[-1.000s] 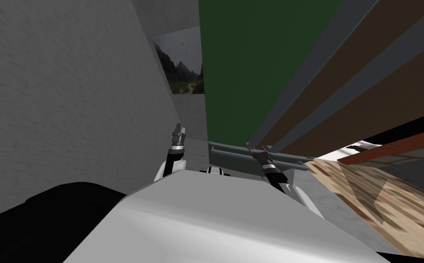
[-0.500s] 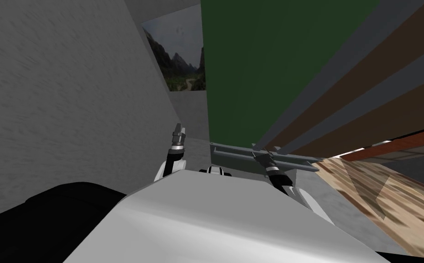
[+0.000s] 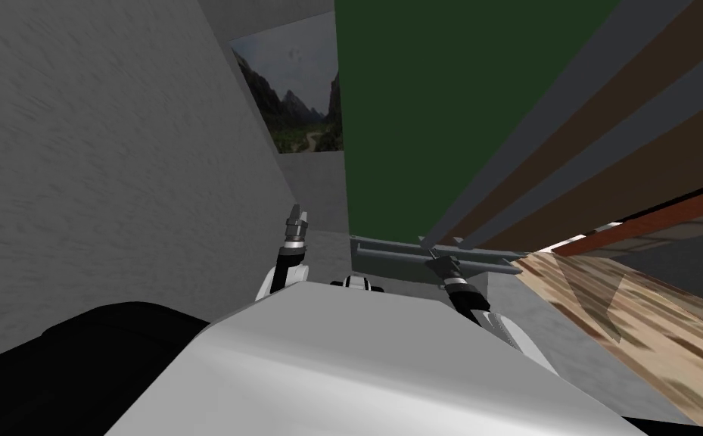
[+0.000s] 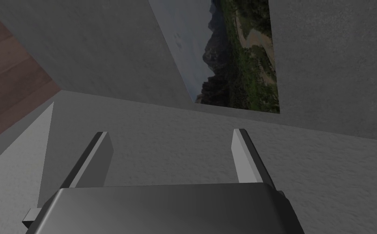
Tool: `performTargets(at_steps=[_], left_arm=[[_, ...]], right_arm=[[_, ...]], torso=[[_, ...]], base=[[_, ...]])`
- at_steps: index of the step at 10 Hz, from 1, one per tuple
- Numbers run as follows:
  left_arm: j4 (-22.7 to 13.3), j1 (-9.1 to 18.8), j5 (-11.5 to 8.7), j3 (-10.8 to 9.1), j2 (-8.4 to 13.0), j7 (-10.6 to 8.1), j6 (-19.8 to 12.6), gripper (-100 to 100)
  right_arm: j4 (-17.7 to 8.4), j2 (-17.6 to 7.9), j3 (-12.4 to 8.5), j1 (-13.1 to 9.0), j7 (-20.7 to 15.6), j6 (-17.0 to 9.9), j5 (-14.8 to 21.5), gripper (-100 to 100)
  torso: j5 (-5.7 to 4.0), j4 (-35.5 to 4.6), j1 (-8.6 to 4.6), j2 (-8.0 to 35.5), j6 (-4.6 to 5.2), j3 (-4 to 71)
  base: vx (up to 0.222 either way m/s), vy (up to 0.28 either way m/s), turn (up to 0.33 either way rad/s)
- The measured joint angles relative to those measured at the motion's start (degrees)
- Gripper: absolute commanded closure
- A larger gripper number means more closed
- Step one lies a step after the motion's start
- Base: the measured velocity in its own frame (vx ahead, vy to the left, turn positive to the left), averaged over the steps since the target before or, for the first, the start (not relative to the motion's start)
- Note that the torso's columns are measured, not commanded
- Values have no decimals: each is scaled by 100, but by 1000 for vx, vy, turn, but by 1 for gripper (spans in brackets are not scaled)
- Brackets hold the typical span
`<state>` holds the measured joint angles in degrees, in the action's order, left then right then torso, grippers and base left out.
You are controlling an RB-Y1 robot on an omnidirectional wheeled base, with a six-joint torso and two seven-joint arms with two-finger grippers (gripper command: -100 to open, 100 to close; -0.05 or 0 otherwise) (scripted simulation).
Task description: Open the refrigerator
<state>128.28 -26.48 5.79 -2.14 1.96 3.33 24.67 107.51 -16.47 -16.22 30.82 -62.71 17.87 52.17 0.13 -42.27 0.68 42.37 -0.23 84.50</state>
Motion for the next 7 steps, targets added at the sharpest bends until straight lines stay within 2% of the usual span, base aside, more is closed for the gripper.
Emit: performTargets(at_steps=[1,7], left_arm=[[0,0,0,0,0,0,0,0],[0,0,0,0,0,0,0,0]], right_arm=[[16,18,-52,33,8,-81,-2,100],[175,344,-319,174,-56,-476,-3,100]], torso=[[-6,2,-10,-21,-20,12],[-17,-2,-78,-6,22,5]], base=[[-45,190,-107],[-83,229,-140]])
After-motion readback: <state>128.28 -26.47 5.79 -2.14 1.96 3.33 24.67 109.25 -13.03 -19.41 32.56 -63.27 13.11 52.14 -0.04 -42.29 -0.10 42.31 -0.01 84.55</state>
